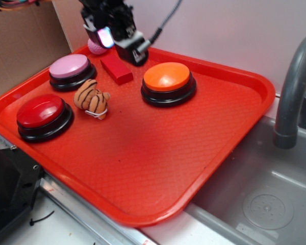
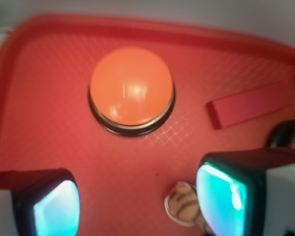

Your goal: Push the orange button.

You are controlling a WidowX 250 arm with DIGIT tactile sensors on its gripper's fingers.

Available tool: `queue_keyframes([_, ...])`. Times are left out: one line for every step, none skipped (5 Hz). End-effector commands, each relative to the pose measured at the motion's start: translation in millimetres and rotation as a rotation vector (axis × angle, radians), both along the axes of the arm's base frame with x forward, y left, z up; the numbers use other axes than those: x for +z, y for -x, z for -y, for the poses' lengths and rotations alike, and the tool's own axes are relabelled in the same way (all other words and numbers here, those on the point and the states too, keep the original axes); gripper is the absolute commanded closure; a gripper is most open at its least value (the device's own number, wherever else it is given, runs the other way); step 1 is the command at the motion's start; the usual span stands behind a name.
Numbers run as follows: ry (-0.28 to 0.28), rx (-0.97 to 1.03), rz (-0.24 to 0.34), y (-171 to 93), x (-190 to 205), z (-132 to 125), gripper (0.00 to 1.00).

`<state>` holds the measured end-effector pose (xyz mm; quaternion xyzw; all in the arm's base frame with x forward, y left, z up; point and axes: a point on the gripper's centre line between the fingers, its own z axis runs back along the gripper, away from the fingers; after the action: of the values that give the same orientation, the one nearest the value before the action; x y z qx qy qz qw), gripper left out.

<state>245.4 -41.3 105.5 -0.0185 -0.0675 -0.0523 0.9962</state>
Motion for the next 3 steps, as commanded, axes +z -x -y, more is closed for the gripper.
queue_keyframes([0.011, -0.026, 0.038, -34, -10, 4, 0.0])
queue_keyframes([0.037, -0.014, 0.063, -51, -22, 11, 0.0])
queue_keyframes([0.006, -0.022, 0.053, -67, -30, 18, 0.0])
